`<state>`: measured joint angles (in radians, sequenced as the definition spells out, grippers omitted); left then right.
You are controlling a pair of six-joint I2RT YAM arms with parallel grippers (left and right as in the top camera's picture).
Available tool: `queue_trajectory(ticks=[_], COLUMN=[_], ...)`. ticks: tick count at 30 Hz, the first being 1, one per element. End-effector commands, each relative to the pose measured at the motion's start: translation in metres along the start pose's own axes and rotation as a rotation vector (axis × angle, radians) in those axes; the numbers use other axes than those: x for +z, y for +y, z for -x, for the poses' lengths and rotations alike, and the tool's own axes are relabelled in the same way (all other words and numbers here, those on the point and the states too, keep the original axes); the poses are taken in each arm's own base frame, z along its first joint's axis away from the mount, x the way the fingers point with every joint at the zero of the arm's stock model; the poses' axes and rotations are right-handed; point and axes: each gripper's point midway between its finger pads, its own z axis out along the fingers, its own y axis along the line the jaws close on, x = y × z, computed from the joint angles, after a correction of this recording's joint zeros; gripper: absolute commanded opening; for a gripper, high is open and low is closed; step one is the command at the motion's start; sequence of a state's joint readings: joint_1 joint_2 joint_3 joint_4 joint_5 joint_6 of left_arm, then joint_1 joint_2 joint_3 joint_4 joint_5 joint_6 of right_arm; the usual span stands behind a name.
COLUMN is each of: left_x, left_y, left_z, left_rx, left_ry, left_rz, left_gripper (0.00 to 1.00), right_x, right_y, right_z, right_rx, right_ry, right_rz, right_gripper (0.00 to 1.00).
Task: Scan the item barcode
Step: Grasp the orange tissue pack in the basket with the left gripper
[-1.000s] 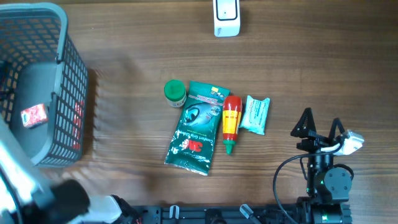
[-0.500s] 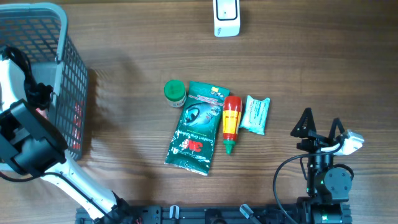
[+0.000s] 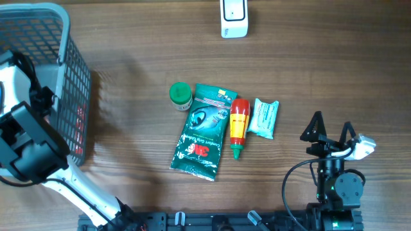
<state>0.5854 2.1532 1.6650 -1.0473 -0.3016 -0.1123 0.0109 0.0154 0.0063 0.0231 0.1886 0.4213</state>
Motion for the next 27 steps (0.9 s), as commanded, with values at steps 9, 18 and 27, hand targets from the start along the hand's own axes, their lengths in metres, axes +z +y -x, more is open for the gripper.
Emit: queue_trajectory(ticks=[9,18,27], left_x=[0.033,-0.137,-0.422], left_y=[0.01,0.043,-0.037], left_z=[-0.031,0.009,-0.093], left_rx=[-0.008,-0.158,-0.037], left_ry=[0.072,-0.195,-0.556], left_rz=[0.019,-0.118,-1.113], left_gripper=[0.04,0.04,0.04], right_x=[0.0,0.0,0.0], right_y=[-0.001,-0.001,-0.001], right_z=[0.002,0.002,0.002], right_rx=[0.001,0.002,0.002], right_ry=[-0.011,-0.011,-0.011], right_rz=[-0.006,-0.006,-0.006], right_gripper=[1.0,1.0,1.0])
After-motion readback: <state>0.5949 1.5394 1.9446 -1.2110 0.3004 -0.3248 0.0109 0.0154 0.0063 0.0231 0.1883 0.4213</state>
